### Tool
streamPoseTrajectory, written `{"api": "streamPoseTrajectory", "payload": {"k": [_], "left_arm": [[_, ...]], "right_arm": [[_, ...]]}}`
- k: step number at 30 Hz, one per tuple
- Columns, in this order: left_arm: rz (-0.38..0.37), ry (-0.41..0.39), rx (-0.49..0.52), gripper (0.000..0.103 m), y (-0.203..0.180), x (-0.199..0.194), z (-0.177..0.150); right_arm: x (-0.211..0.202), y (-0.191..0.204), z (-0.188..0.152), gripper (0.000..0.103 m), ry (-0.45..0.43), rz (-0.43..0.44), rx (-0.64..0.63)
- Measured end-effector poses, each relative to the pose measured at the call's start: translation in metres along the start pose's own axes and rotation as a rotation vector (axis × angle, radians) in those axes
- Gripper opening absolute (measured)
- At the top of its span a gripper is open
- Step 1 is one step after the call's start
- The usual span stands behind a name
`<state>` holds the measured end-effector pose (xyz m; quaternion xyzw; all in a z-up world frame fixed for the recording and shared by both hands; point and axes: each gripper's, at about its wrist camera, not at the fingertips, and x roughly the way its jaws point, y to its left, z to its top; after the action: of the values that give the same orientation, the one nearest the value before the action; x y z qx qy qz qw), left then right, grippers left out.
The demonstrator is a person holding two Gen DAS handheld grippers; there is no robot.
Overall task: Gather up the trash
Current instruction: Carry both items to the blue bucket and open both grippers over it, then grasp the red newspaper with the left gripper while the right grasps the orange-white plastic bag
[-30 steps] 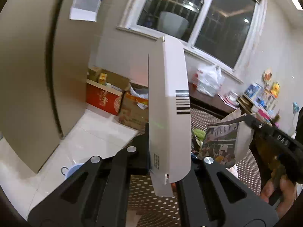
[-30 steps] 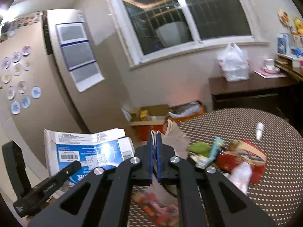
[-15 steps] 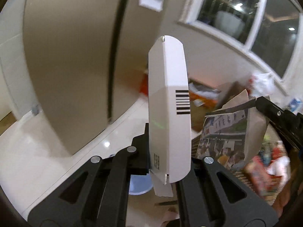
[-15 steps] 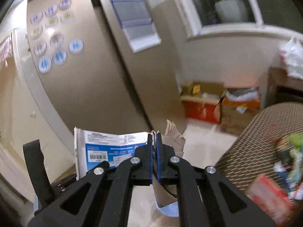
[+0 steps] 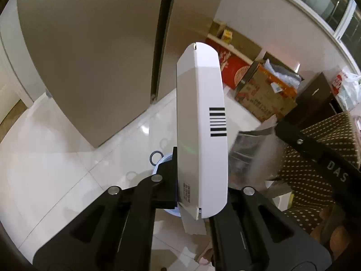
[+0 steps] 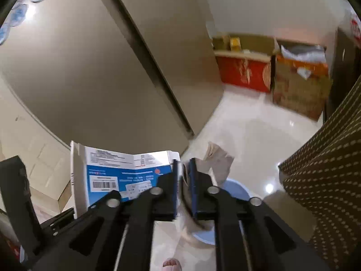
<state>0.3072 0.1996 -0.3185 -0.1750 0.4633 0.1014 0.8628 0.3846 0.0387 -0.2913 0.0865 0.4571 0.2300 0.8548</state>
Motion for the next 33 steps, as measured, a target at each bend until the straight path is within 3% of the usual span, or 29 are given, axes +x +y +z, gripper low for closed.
{"api": "streamPoseTrajectory", "payload": {"k": [1, 6, 8, 15, 20, 22, 24, 26, 33], "left_arm": [[0.002, 0.008, 0.001, 0.004, 0.003, 0.008, -0.001], [-0.003, 0.050, 0.015, 0.004, 0.003, 0.028, -0.010], [-0.013, 0.062, 0.022, 0.004, -0.002, 0.034, -0.007], [-0.038, 0.071, 0.062, 0.005, -0.020, 0.039, -0.004], [-0.058, 0.057, 0.072, 0.010, -0.032, 0.029, 0.003], [-0.070, 0.054, 0.070, 0.020, -0.036, 0.024, 0.007], [-0.048, 0.035, 0.083, 0.066, -0.039, 0.017, 0.008], [-0.032, -0.019, 0.092, 0.067, -0.042, 0.002, 0.009], [-0.066, -0.096, 0.088, 0.067, -0.053, -0.052, 0.012]], "right_arm": [[0.004, -0.003, -0.002, 0.024, 0.007, -0.004, 0.008], [0.005, -0.008, -0.008, 0.027, 0.005, -0.046, -0.001], [0.001, -0.008, -0.009, 0.034, -0.010, -0.078, -0.017], [-0.030, -0.008, -0.010, 0.049, -0.108, -0.177, -0.060], [-0.061, -0.009, -0.005, 0.056, -0.186, -0.198, -0.044], [-0.072, -0.011, -0.003, 0.056, -0.214, -0.202, -0.037], [-0.083, -0.012, -0.001, 0.057, -0.233, -0.198, -0.026], [-0.092, -0.012, 0.001, 0.058, -0.244, -0.198, -0.023], [-0.132, -0.017, 0.001, 0.058, -0.277, -0.206, 0.008]]}}
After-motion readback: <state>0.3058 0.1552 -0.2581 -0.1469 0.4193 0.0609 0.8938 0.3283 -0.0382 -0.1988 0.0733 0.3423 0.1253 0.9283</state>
